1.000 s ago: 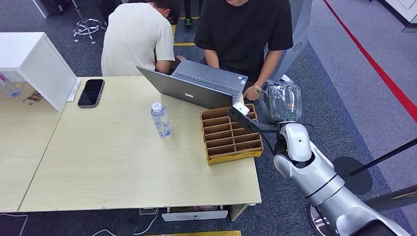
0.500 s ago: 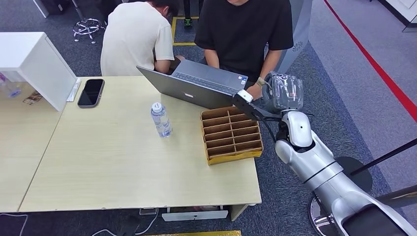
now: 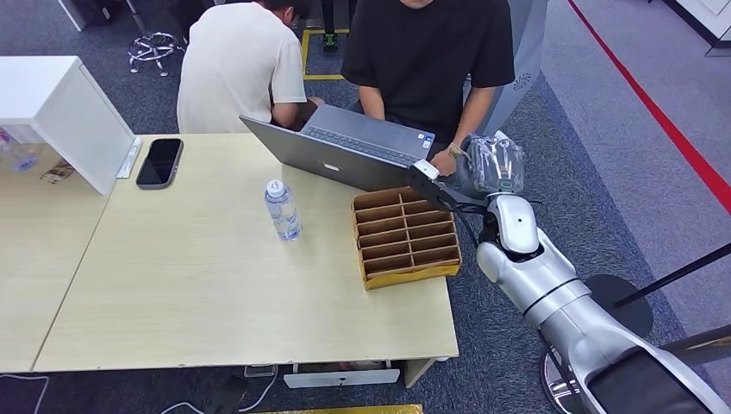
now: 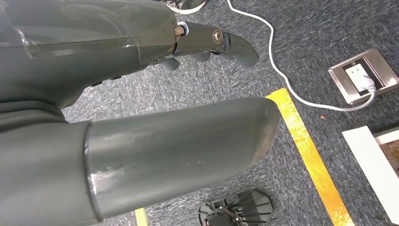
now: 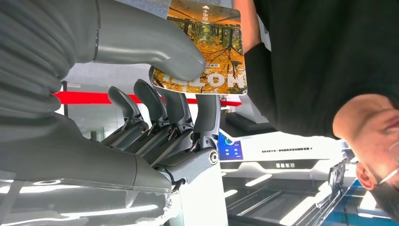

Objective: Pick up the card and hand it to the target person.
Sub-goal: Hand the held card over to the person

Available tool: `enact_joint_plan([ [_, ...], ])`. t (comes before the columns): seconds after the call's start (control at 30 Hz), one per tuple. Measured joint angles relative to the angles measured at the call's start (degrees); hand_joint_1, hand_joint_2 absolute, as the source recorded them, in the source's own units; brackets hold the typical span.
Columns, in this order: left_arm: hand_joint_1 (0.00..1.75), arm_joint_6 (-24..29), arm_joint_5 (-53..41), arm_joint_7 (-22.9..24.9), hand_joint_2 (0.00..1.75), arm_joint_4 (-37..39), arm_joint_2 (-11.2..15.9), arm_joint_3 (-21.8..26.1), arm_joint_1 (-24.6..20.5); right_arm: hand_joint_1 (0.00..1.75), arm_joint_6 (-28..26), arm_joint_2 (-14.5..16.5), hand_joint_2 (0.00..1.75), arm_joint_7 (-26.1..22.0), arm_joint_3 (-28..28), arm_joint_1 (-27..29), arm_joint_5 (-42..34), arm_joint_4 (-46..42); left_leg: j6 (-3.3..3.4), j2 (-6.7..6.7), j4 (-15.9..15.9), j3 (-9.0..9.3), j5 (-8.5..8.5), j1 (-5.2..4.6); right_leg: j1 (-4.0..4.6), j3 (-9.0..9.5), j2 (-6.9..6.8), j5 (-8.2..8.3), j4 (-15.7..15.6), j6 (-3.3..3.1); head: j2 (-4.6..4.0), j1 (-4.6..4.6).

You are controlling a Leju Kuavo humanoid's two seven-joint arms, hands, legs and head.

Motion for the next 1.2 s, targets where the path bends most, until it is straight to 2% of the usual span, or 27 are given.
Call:
enact_joint_plan([
  [1.2, 0.00, -0.3, -0.7, 0.2, 0.00, 0.0, -0.1, 0.0, -0.4, 1.49, 0.1, 2.6, 1.75, -2.4, 0.7, -0.5, -2.9, 9.1, 0.00, 0.00, 0.0, 0.00, 0.00, 0.00, 0.00, 0.00, 0.00, 0.00, 0.0, 0.00, 0.00, 0.00],
])
